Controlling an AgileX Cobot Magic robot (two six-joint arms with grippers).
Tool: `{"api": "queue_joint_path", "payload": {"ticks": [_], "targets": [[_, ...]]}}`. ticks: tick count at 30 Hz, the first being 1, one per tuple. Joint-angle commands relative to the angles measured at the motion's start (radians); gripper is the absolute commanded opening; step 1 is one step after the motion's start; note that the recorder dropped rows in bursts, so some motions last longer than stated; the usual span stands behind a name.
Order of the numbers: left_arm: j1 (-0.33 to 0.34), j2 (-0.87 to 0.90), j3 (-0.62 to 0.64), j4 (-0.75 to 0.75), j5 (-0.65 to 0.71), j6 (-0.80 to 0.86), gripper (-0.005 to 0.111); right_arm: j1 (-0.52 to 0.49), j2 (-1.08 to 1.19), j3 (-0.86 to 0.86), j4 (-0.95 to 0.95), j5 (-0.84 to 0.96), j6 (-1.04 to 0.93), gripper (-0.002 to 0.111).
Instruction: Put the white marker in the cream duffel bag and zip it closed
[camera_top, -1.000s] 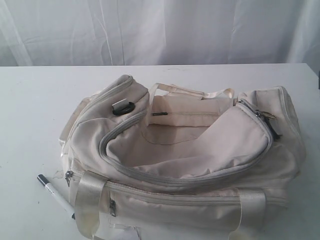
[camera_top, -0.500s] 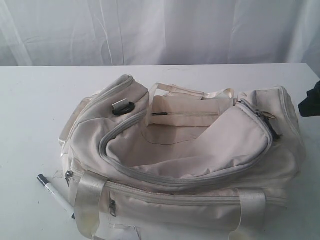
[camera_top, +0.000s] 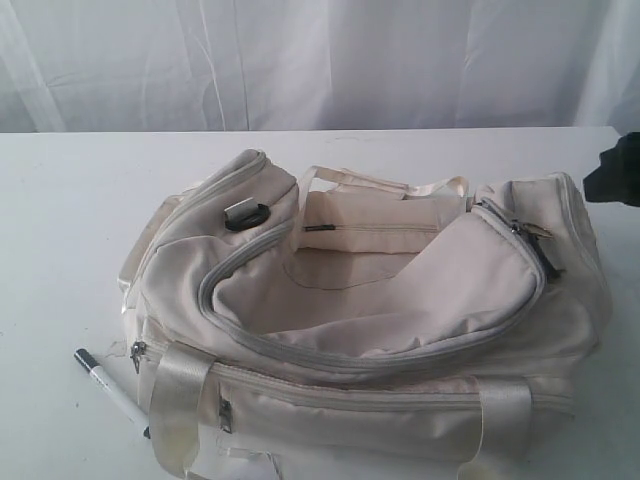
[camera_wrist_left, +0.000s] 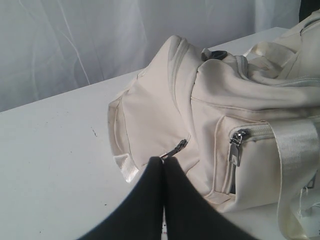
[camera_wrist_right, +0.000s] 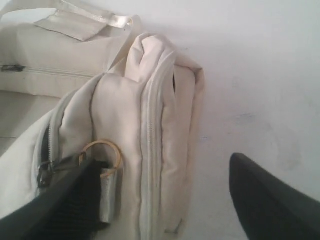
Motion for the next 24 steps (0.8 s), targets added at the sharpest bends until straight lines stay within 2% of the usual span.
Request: {"api": "queue_joint_path", "payload": {"ticks": [1,10,20,24], "targets": [[0.003,-0.005,0.004,0.0,0.002,0.001,0.004,-0.009,0.094,-0.003,0.061,-0.007,-0.024,0.07],[0.003,-0.005,0.004,0.0,0.002,0.002,0.004,-0.009,0.237,-0.044,0.274,-0.019,-0.213,0.07],[0.003,-0.005,0.004,0.0,0.002,0.002,0.004,-0.009,0.314,-0.078,0.352,-0.02,-0.303,0.07],[0.003,-0.005,0.004,0.0,0.002,0.002,0.004,-0.009,0.323,-0.078,0.409,-0.016,-0.35,0.061]]}}
